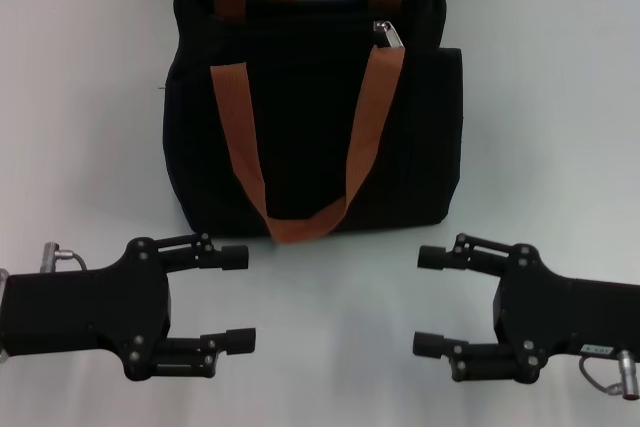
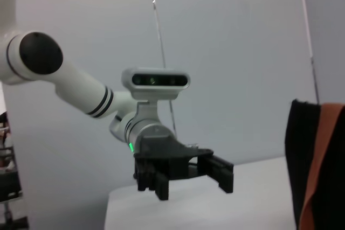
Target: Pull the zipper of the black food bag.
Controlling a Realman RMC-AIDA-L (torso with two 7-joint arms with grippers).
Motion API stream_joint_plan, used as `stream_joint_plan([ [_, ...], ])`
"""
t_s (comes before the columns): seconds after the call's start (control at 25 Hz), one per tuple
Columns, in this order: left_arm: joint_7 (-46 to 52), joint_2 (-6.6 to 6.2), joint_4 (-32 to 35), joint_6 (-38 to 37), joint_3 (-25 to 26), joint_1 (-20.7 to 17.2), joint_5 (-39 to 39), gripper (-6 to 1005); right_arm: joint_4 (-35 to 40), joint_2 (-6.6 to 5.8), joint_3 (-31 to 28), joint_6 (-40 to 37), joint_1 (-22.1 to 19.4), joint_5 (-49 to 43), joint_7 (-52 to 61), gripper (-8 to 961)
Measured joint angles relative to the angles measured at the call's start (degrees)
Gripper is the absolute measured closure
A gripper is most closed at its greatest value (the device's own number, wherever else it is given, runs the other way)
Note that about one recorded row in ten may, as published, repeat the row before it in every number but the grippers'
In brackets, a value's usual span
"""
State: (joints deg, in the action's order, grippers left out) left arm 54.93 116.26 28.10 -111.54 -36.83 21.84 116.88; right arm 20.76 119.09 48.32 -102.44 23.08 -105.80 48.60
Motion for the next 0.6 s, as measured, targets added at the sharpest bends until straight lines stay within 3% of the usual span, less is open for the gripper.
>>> stream_joint_plan([
  [0.6,0.4,-0.13,0.0,-0.1,0.0,-0.8,0.0,220,-0.1,0.02,0.2,0.3,0.6,-1.1,0.6,137],
])
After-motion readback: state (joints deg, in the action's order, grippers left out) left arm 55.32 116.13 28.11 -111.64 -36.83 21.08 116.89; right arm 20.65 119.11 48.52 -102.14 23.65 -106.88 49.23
